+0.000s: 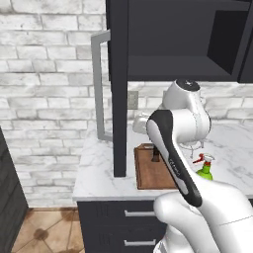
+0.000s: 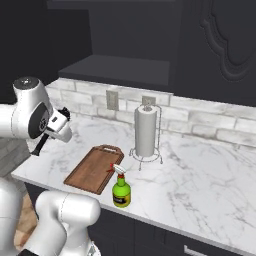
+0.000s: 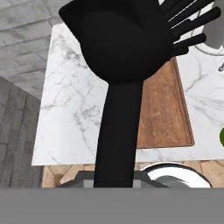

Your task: Grab the spray bottle from the cabinet, then place it next to the cutting board for sanitizing. Then grab the dish brush from the countertop next to the sink and place it next to the cutting board.

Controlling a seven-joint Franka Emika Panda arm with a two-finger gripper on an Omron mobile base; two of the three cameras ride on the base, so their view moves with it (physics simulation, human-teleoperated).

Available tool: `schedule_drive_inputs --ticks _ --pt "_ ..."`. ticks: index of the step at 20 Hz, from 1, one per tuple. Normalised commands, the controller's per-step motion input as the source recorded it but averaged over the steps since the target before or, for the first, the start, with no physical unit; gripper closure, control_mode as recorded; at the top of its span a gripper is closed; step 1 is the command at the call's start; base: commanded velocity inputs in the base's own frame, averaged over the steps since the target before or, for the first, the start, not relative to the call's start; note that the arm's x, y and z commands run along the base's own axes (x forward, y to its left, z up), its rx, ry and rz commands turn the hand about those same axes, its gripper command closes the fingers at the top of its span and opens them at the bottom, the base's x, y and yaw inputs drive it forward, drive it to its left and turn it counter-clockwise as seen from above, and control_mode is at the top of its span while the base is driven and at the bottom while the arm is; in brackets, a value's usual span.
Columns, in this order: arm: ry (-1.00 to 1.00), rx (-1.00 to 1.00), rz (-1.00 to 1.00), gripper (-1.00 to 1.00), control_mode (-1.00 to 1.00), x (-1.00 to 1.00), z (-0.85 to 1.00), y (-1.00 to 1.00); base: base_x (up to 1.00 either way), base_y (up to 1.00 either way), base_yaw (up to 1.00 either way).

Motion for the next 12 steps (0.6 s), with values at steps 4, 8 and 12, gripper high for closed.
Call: schedule_drive_inputs --ticks 4,8,12 --pt "0.12 0.03 0.00 1.00 -1.00 0.12 -0.63 0.00 0.00 0.00 0.00" --pt "0.13 0.04 0.00 1.00 -1.00 0.21 -0.65 0.00 0.00 0.00 0.00" --pt "0.13 0.01 0.00 1.00 -1.00 0.34 -0.56 0.02 0.00 0.00 0.00"
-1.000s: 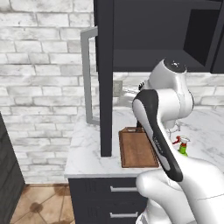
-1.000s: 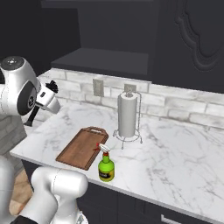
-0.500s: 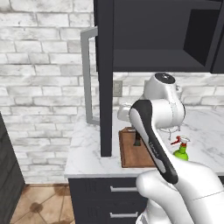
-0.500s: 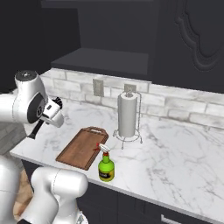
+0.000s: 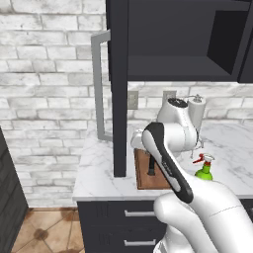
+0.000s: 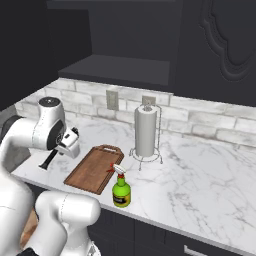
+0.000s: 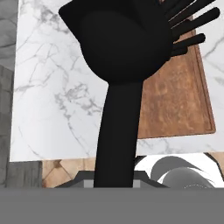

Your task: Grab the spray bottle from the cabinet, then place it next to the cutting board for sanitizing. Then grab the dish brush from the countertop next to the sink and place it next to the cutting board.

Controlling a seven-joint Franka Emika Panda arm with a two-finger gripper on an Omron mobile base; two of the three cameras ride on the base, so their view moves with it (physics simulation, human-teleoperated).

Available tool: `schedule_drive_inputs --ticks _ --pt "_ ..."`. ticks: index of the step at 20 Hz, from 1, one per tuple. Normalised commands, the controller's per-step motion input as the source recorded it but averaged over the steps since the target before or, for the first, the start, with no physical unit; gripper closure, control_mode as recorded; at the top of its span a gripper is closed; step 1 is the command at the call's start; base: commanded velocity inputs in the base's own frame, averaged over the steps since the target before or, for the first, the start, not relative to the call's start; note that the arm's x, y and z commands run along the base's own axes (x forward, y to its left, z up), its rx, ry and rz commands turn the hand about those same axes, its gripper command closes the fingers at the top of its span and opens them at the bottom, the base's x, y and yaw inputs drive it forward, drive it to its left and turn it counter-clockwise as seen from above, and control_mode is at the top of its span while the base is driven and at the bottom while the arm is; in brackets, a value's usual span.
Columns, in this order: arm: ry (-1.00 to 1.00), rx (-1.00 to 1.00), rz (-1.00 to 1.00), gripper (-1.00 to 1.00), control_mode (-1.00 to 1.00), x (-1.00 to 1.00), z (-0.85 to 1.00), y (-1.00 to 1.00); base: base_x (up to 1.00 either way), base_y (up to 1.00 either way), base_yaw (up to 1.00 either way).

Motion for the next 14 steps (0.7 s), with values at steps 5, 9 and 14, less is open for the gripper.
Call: schedule_drive_inputs --ticks 5,9,14 --pt "0.17 0.00 0.00 1.00 -1.00 0.49 -0.50 0.19 0.00 0.00 0.00" --pt "0.17 0.00 0.00 1.00 -1.00 0.53 -0.44 0.19 0.00 0.00 0.00" --pt "0.16 0.00 0.00 1.00 -1.00 0.53 -0.40 0.17 0.00 0.00 0.00"
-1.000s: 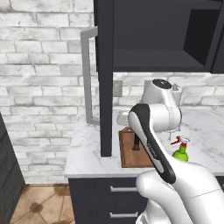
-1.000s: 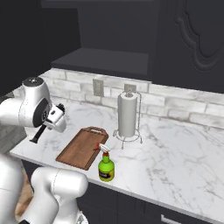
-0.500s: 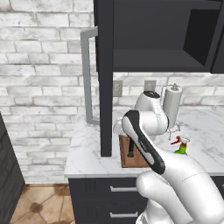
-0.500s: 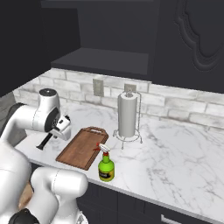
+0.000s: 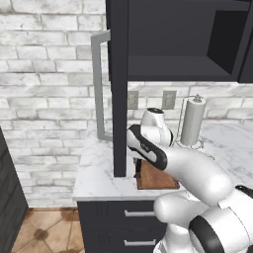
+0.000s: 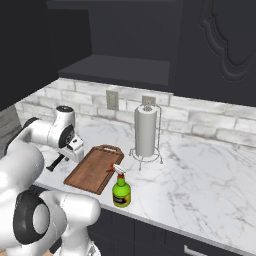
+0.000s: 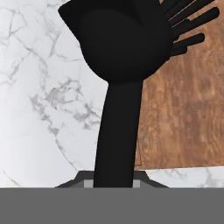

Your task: Grab the spray bottle from the cabinet, then place it next to the cutting board for sanitizing. Then grab the dish brush from the countertop next to the sink and place it next to the cutting board.

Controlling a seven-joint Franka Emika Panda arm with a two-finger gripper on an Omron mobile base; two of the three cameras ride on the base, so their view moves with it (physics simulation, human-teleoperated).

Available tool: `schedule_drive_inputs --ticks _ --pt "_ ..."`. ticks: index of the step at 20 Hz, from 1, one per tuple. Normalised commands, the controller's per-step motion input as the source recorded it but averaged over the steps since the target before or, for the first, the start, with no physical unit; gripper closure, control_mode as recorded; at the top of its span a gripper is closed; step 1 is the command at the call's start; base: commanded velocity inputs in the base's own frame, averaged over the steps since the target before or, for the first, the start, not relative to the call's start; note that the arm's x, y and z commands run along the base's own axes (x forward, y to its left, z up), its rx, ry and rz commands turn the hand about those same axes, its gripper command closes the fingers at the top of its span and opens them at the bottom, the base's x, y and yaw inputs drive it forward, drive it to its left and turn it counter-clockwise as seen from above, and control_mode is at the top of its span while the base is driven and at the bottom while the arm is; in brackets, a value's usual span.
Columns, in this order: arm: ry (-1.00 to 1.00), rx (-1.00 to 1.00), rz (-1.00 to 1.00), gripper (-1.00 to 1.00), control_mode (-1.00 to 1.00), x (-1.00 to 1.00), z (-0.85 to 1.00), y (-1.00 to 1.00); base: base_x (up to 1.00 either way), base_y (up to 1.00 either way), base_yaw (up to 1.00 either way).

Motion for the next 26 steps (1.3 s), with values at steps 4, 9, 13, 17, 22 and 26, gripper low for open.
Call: schedule_drive_inputs --ticks 4,9,13,17,22,26 --pt "0.10 0.00 0.00 1.00 -1.00 0.41 -0.32 0.21 0.00 0.00 0.00" --pt "0.05 0.00 0.00 1.00 -1.00 0.29 -0.35 0.18 0.00 0.00 0.00" --pt "0.03 0.00 0.00 1.00 -1.00 0.29 -0.41 0.08 0.00 0.00 0.00" --pt "0.00 0.00 0.00 1.00 -1.00 0.14 -0.36 0.00 0.00 0.00 0.00" --pt "0.00 -0.01 0.00 1.00 -1.00 0.10 -0.40 0.00 0.00 0.00 0.00" --pt "0.00 0.00 0.00 1.00 -1.00 0.17 -0.41 0.04 0.00 0.00 0.00"
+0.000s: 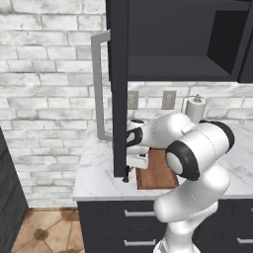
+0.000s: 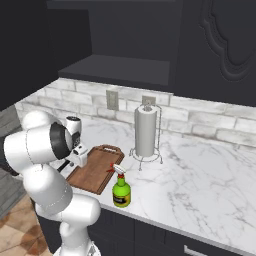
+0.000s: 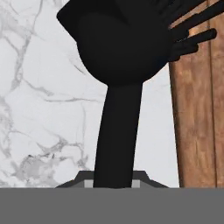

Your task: Grab the spray bottle from the cabinet, then place it next to the cutting board for sanitizing. Then grab the dish brush from the countertop next to the sink and place it next to the cutting board.

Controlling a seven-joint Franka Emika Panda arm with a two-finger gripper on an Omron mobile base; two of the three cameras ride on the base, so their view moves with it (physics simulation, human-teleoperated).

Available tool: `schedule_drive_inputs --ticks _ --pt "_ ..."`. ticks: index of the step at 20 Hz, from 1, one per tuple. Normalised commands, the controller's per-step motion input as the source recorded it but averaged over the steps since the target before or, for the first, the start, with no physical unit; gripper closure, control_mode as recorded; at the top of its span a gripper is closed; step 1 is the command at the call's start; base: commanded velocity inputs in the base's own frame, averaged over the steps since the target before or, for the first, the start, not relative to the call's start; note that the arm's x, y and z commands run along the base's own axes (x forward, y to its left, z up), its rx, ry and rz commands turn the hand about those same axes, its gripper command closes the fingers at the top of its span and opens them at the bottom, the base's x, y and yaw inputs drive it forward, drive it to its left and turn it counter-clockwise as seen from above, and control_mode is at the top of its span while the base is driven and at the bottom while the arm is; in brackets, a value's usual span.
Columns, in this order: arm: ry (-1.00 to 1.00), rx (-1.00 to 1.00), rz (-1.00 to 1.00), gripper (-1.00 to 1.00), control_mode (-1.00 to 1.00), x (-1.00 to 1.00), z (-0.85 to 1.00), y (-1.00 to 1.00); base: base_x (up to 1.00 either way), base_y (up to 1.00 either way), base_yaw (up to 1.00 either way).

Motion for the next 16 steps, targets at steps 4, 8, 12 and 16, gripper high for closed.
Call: schedule_drive_inputs --ticks 4,8,12,16 --pt "0.01 0.00 0.00 1.00 -1.00 0.22 -0.39 0.08 0.00 0.00 0.00" --pt "0.01 0.00 0.00 1.00 -1.00 0.20 -0.36 0.06 0.00 0.00 0.00" --pt "0.00 0.00 0.00 -1.00 -1.00 0.07 -0.33 0.05 0.00 0.00 0.00" --pt "0.00 -0.01 0.00 -1.00 -1.00 -0.02 -0.09 0.00 0.00 0.00 0.00"
